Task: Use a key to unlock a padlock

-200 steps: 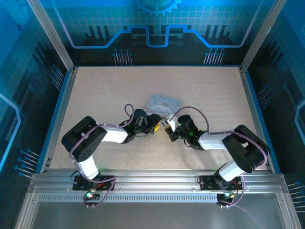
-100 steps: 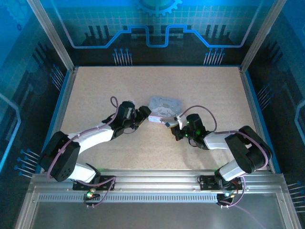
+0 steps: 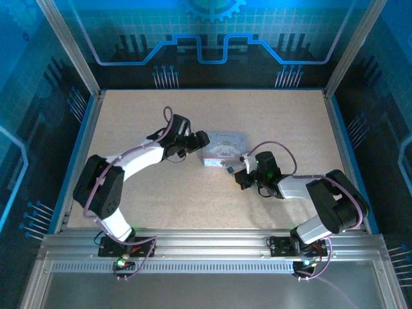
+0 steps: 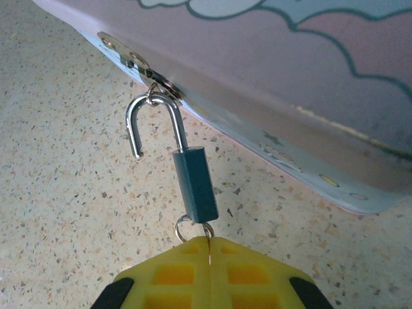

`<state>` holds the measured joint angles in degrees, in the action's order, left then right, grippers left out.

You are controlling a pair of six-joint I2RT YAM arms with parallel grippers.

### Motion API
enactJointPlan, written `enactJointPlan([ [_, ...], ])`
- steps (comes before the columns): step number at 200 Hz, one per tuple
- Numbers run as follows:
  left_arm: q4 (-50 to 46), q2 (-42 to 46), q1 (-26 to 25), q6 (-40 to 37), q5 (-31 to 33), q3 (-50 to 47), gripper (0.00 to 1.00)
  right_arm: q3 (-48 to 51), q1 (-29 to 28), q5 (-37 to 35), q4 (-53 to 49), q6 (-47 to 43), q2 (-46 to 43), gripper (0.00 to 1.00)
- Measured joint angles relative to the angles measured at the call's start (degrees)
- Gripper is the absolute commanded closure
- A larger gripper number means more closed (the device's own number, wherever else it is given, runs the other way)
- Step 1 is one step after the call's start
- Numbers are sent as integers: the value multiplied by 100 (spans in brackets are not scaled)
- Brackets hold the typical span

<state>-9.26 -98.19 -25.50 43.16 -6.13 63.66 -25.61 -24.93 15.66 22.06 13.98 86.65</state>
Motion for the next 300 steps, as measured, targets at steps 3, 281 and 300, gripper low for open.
enactJointPlan([
  [3,-4,-63,0,-28,-13,44,13,-7,2,-2,-13,7,0,100],
  [281,-442,-1381,52,-973,138,1300,12,-149,103,-39,-514,44,9,100],
  [300,-323,-1296,76,-973,140,1145,12,-149,131,-13,-514,52,9,99],
])
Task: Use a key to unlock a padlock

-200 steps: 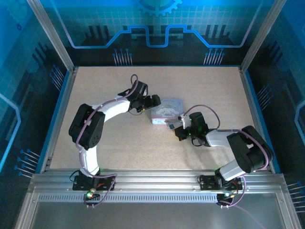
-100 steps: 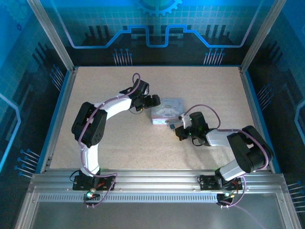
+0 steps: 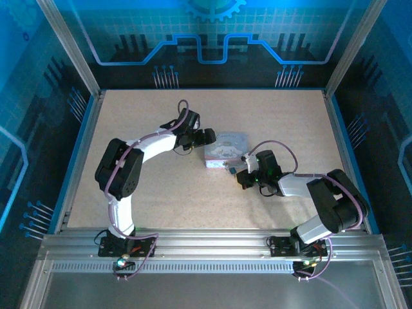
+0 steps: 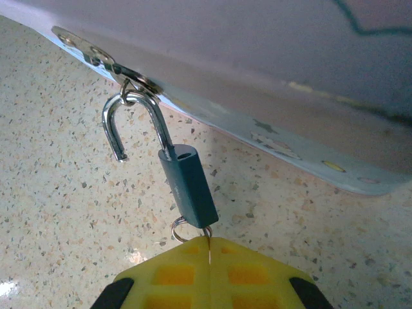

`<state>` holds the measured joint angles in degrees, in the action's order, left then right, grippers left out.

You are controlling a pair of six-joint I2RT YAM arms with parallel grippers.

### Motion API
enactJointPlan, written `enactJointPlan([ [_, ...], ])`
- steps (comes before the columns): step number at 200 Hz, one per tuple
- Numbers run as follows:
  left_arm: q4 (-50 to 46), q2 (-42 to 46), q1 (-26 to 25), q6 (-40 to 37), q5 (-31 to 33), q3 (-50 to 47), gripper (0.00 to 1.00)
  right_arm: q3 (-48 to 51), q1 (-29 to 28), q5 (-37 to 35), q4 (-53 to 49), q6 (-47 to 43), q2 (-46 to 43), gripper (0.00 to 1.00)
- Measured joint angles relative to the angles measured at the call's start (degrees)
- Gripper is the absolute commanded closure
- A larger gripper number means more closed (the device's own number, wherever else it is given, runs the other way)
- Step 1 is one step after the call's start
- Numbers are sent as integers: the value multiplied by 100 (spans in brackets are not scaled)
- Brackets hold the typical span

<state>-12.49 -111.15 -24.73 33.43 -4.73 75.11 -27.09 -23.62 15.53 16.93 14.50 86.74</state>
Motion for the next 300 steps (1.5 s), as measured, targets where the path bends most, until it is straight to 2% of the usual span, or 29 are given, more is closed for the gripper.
enactJointPlan([
  [75,138,702,170,7,162,-881,12,4,170,260,68,181,0,97],
  [117,186,973,175,72,245,-1209,12,11,219,365,94,223,0,92],
  [166,181,1073,175,98,286,-1303,12,11,435,590,66,243,-195,75],
  [204,162,1143,177,111,315,-1362,12,52,693,776,-31,317,-726,48],
  [234,166,1209,181,116,332,-1438,12,-179,1003,1130,-404,525,-782,47],
  [277,162,1266,186,118,348,-1495,12,-938,1209,2153,-518,951,323,43],
  [300,168,1276,186,122,348,-1517,12,-949,1176,2319,-439,1161,741,33],
])
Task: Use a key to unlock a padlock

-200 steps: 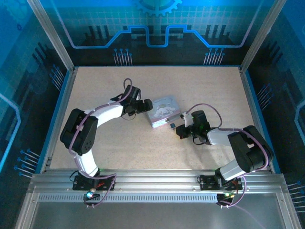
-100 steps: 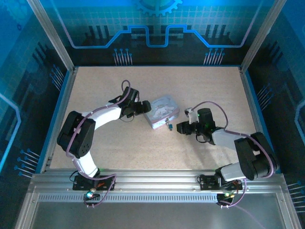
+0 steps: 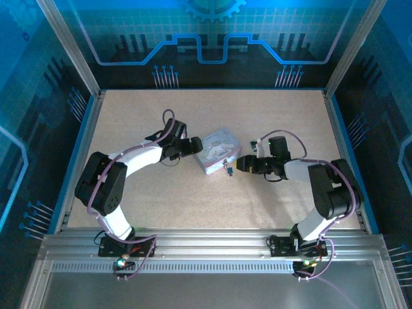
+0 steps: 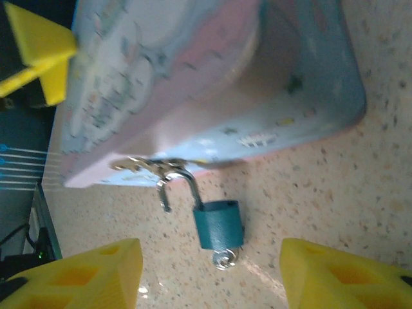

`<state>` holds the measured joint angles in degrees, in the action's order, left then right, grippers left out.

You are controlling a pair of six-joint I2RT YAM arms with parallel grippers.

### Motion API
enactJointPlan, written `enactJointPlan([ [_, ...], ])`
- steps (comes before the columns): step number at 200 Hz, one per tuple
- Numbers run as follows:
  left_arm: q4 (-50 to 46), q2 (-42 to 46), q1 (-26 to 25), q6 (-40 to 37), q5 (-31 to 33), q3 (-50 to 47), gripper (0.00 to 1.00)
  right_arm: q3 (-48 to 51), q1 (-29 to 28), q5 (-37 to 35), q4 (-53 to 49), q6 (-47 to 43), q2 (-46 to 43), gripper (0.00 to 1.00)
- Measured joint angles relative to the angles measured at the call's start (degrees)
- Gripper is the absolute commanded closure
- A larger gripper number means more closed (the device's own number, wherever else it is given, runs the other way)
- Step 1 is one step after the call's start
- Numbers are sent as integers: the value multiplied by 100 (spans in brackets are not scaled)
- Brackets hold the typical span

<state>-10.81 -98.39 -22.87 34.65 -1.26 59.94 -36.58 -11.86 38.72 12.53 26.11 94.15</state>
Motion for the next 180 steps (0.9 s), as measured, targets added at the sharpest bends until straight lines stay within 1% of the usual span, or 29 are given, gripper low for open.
enactJointPlan([
  [15,-4,31,0,35,0,-24,12,2,-39,50,74,129,103,26],
  [33,-2,33,0,66,0,-35,12,13,-61,83,271,234,118,25],
  [67,15,33,0,140,-2,-48,12,15,-61,184,739,315,271,28],
  [85,17,33,0,140,-2,-48,12,15,-61,284,990,389,450,32],
  [108,17,33,0,140,-2,-48,12,15,-59,398,1241,437,640,32],
  [180,22,33,0,144,-4,-52,12,-210,-157,518,1370,455,903,34],
])
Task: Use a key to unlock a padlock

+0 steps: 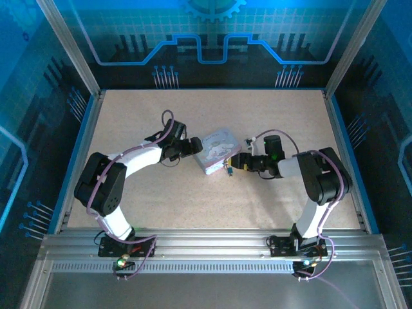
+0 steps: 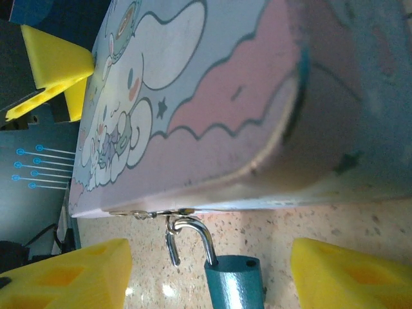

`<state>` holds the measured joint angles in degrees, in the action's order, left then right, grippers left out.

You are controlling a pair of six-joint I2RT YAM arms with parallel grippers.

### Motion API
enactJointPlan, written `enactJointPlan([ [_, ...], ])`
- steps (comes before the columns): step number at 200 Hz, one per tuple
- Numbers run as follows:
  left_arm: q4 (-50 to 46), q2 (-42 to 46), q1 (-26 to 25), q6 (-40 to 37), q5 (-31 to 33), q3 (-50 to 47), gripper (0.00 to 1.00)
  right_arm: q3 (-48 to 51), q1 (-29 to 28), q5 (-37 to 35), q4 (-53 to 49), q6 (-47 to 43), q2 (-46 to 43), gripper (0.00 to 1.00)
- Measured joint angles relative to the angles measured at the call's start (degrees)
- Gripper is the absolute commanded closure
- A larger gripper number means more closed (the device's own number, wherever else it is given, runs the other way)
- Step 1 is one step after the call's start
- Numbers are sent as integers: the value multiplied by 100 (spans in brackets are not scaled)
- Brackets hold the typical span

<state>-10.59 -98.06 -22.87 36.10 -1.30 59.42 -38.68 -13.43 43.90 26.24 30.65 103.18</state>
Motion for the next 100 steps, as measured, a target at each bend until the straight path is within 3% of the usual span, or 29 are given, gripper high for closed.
enactJointPlan([
  [100,28,0,17,35,2,-17,13,-369,-179,282,4,-87,372,38],
])
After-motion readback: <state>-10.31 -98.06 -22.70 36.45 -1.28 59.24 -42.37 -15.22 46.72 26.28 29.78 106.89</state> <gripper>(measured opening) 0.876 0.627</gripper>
